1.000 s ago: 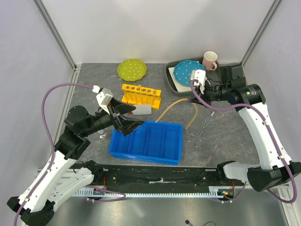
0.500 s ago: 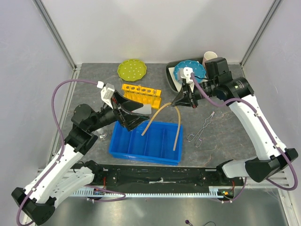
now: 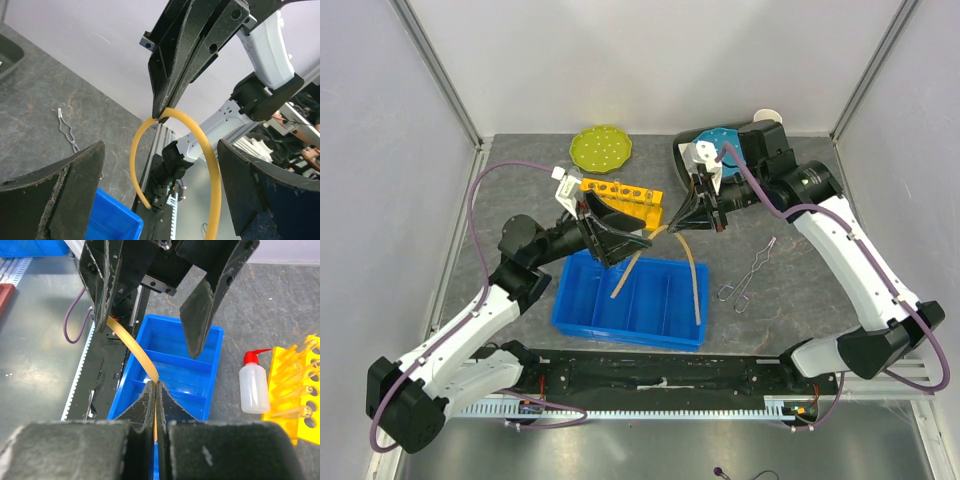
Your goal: Organize the chemistry lab equipment
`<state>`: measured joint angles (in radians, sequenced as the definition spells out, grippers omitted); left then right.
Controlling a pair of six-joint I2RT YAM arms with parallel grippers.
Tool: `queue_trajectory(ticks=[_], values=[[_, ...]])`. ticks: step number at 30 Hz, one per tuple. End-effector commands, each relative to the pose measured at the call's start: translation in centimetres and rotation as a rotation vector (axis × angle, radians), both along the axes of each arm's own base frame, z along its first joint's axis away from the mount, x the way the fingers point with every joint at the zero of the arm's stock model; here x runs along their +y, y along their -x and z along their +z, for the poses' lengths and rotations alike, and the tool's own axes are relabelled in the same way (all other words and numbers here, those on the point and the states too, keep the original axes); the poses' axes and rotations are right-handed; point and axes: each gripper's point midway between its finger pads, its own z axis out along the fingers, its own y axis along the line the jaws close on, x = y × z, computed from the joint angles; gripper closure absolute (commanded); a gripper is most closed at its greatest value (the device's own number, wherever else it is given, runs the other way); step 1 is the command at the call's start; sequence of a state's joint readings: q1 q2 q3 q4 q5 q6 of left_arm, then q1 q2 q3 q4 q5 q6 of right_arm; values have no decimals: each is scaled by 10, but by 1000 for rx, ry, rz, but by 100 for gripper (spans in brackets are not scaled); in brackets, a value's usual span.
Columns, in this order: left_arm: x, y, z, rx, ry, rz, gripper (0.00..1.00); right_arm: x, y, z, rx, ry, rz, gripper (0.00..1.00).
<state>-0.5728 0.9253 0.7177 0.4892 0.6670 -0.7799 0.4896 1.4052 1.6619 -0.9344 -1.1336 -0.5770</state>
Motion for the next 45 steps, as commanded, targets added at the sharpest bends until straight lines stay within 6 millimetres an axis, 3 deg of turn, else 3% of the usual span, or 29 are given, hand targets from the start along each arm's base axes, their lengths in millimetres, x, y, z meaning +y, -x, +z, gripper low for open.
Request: queue_trajectory(ticks=[1,14,20,27,35,45], values=[[-4,13,20,-19,79,-100,0,11,4,23,-29,-70,61,99],[-20,9,1,48,86,-171,2,43,8,32,27,-104,158,99],[-26,5,1,59,97,-182,10,53,11,32,49,-106,192,99],[-28,9,-4,74,86,-206,27,60,2,31,43,-99,176,99],[-23,17,-13,79,69,-205,29,60,-2,42,21,-110,164,99],[-18,23,-13,76,71,-209,59,52,-8,39,17,-108,138,100]])
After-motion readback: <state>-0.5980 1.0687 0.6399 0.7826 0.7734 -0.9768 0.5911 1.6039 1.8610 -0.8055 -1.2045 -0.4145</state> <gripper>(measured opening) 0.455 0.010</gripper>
